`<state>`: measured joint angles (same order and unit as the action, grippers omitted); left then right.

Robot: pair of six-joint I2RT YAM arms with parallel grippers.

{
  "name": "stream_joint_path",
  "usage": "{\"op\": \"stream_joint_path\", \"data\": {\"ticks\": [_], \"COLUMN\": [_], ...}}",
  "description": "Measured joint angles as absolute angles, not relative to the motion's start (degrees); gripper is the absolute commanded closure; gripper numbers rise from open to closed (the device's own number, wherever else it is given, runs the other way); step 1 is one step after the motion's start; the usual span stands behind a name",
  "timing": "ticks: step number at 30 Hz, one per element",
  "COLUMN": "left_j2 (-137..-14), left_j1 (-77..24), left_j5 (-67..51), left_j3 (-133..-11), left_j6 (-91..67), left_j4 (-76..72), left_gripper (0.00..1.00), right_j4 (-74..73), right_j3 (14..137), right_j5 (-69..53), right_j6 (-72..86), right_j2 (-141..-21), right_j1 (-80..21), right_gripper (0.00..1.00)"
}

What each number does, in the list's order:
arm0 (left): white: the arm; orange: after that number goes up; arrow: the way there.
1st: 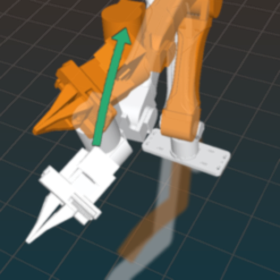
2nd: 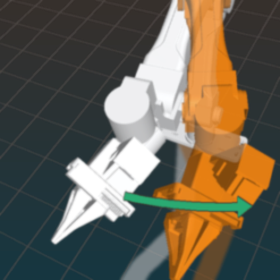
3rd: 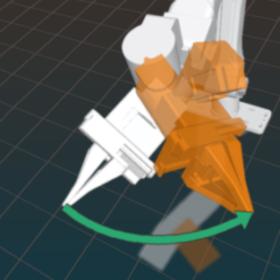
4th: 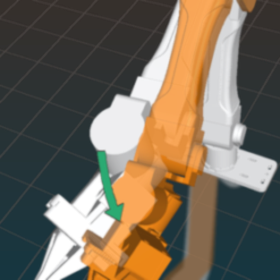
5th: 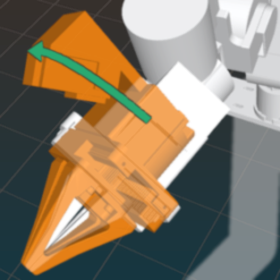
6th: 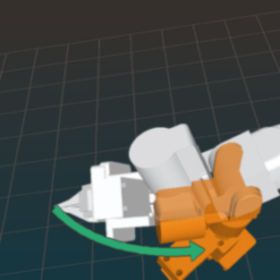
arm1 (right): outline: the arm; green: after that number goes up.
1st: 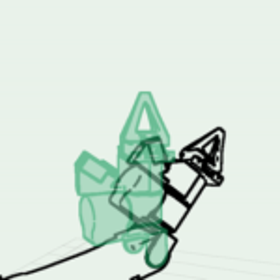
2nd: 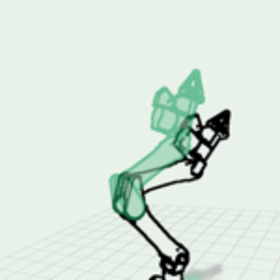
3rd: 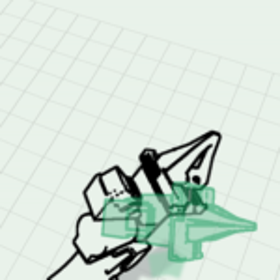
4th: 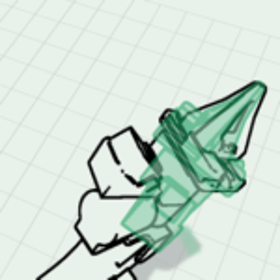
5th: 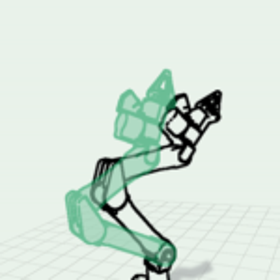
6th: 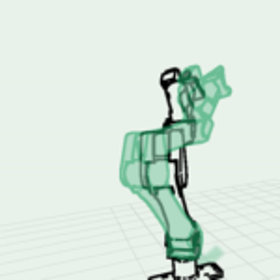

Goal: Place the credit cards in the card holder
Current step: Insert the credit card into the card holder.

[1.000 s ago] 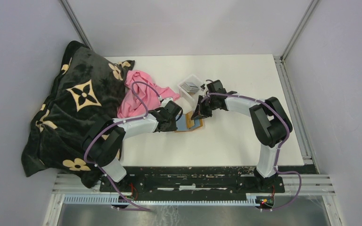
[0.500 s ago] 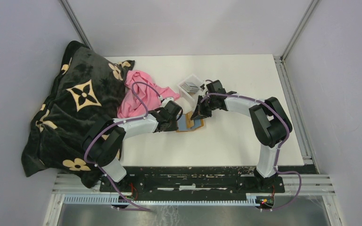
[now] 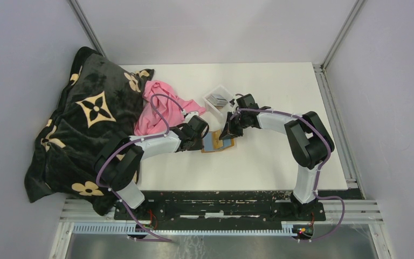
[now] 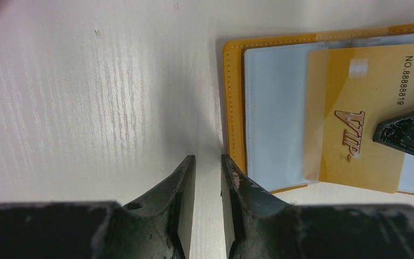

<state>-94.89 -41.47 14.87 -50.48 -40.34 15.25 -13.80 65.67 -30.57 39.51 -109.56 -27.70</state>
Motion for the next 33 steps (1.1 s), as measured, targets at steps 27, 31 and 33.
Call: {"op": "stream_joint_path", "data": {"ticks": [27,31,33], "left_j2": [-94.83,-94.78,-94.72], "left_j1": [-41.15,-41.1,-41.08], "left_j5": [13.43,13.34,13.3], "left_j3": [-49.63,-49.41,-49.25], "left_j6": [-40.34,-40.32,-40.32], "left_j4": [12.91,12.51,12.25], "left_gripper": [0.73,0.73,0.74], "right_j4": [-17.85,-17.96,-18.09], "right_j3": [68.42,68.69,68.97], "right_j5": [-24.34,-23.46,-23.24], "right_j6": [36.97,37.04,37.08], "right_j2": [-111.09,-111.5,-111.72], "right_j1": [-30.39,-30.92,-31.11], "right_gripper": [0.99,0.97,0.96]}}
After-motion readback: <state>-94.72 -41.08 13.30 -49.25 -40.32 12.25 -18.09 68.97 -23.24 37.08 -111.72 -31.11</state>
